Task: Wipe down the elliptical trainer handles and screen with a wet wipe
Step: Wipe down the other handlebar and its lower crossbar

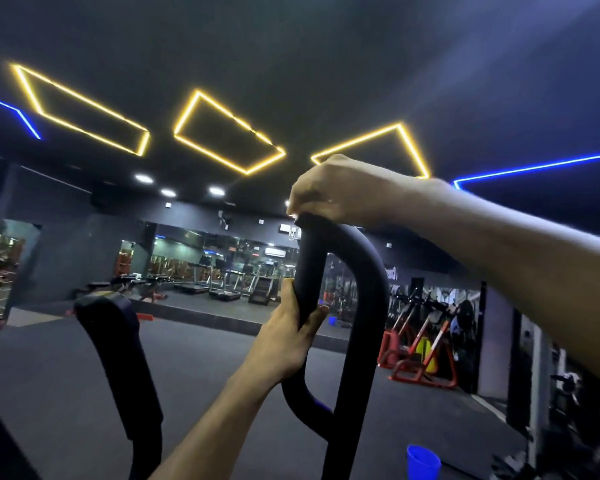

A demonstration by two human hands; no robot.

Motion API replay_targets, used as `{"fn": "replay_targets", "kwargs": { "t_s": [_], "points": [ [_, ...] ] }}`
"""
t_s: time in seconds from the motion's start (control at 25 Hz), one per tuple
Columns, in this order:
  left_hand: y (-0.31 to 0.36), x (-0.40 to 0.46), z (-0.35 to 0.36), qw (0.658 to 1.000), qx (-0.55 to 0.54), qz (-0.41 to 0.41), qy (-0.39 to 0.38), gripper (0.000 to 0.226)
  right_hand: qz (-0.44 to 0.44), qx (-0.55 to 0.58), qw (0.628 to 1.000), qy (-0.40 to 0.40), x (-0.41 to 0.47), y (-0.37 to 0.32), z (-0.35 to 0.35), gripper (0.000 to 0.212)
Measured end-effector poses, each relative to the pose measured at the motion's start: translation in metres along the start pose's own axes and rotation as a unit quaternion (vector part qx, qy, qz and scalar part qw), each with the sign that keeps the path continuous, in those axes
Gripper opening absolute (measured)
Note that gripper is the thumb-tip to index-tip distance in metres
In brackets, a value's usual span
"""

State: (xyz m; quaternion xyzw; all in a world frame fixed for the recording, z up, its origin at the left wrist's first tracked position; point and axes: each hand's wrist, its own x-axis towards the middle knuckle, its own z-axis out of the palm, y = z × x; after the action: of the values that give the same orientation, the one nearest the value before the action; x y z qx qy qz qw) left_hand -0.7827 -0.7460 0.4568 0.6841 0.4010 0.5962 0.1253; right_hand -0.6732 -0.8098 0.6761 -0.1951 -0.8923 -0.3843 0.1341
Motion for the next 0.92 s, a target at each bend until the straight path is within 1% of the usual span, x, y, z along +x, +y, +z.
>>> {"fn": "replay_targets", "kwargs": {
  "t_s": [0.08, 0.16, 0.24, 0.28, 0.32, 0.4, 0.44, 0.48, 0.56, 0.6, 0.64, 0.68, 0.72, 0.8, 0.84, 0.92],
  "points": [
    [0.003, -0.002, 0.002, 1.000, 0.008, -0.005, 0.007, 0.036, -0.005, 0.032, 0.996, 0.085, -0.015, 0.002, -0.003, 0.011],
    [0.004, -0.002, 0.004, 1.000, 0.004, -0.009, 0.007, 0.036, -0.007, 0.037, 0.986, 0.165, -0.021, -0.003, 0.000, 0.009],
    [0.002, 0.002, 0.003, 1.000, 0.003, -0.013, -0.003, 0.034, -0.004, 0.042, 0.969, 0.243, -0.026, -0.015, 0.011, 0.007],
    [0.000, 0.004, 0.000, 1.000, -0.013, -0.021, -0.018, 0.033, 0.014, 0.061, 0.956, 0.287, -0.030, -0.022, 0.020, 0.007],
    [-0.003, 0.005, -0.004, 0.997, -0.057, -0.033, -0.041, 0.033, 0.042, 0.089, 0.937, 0.335, -0.034, -0.028, 0.031, 0.007],
    [-0.005, 0.005, -0.009, 0.978, -0.184, -0.047, -0.086, 0.046, 0.099, 0.093, 0.901, 0.413, -0.039, -0.034, 0.057, 0.008],
    [-0.004, 0.003, -0.010, 0.968, -0.230, -0.052, -0.085, 0.055, 0.122, 0.075, 0.897, 0.418, -0.037, -0.035, 0.067, 0.010],
    [-0.004, 0.001, -0.009, 0.964, -0.251, -0.058, -0.069, 0.061, 0.133, 0.059, 0.905, 0.399, -0.029, -0.033, 0.073, 0.013],
    [-0.005, -0.001, -0.006, 0.962, -0.259, -0.070, -0.045, 0.068, 0.129, 0.040, 0.938, 0.318, -0.011, -0.024, 0.069, 0.017],
    [-0.006, -0.001, -0.004, 0.961, -0.262, -0.080, -0.039, 0.071, 0.125, 0.044, 0.948, 0.288, -0.007, -0.018, 0.061, 0.017],
    [-0.007, 0.000, -0.004, 0.958, -0.271, -0.089, -0.035, 0.073, 0.125, 0.062, 0.947, 0.289, -0.007, -0.015, 0.052, 0.015],
    [-0.007, 0.000, -0.004, 0.954, -0.282, -0.098, -0.030, 0.075, 0.134, 0.088, 0.934, 0.320, -0.013, -0.012, 0.045, 0.013],
    [-0.007, 0.000, -0.004, 0.951, -0.289, -0.105, -0.023, 0.076, 0.151, 0.115, 0.907, 0.375, -0.024, -0.011, 0.043, 0.011],
    [-0.003, -0.001, -0.002, 0.948, -0.300, -0.110, -0.006, 0.075, 0.199, 0.168, 0.827, 0.499, -0.051, -0.028, 0.059, 0.004],
    [0.000, -0.001, 0.000, 0.947, -0.302, -0.112, 0.002, 0.072, 0.222, 0.200, 0.785, 0.543, -0.063, -0.044, 0.077, 0.004],
    [0.005, -0.002, 0.004, 0.946, -0.297, -0.126, 0.020, 0.063, 0.266, 0.297, 0.702, 0.590, -0.076, -0.080, 0.122, 0.013]
  ]
}}
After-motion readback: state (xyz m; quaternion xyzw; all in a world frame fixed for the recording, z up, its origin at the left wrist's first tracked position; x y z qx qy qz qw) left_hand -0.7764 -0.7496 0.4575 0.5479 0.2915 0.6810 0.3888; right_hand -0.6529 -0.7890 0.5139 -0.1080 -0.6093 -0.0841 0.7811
